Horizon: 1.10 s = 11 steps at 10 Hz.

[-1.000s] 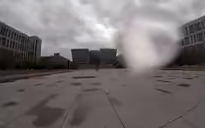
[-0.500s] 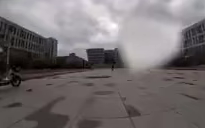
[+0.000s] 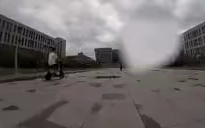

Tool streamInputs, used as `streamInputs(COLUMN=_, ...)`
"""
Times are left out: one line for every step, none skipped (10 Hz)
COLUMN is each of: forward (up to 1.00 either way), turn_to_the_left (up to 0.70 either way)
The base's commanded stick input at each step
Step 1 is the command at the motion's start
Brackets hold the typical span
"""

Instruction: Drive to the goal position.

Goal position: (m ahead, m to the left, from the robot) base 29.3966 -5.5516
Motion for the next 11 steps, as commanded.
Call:
streamInputs(forward=0.7, turn_to_the_left=0.02)
streamInputs(forward=0.7, turn_to_the_left=0.02)
streamInputs(forward=0.7, turn_to_the_left=0.05)
streamInputs(forward=0.7, turn_to_the_left=0.27)
streamInputs(forward=0.7, turn_to_the_left=0.35)
streamInputs(forward=0.7, turn_to_the_left=0.35)
streamInputs(forward=0.7, turn_to_the_left=0.35)
streamInputs(forward=0.7, turn_to_the_left=0.11)
streamInputs(forward=0.7, turn_to_the_left=0.03)
streamInputs(forward=0.7, turn_to_the_left=0.02)
streamInputs(forward=0.7, turn_to_the_left=0.02)
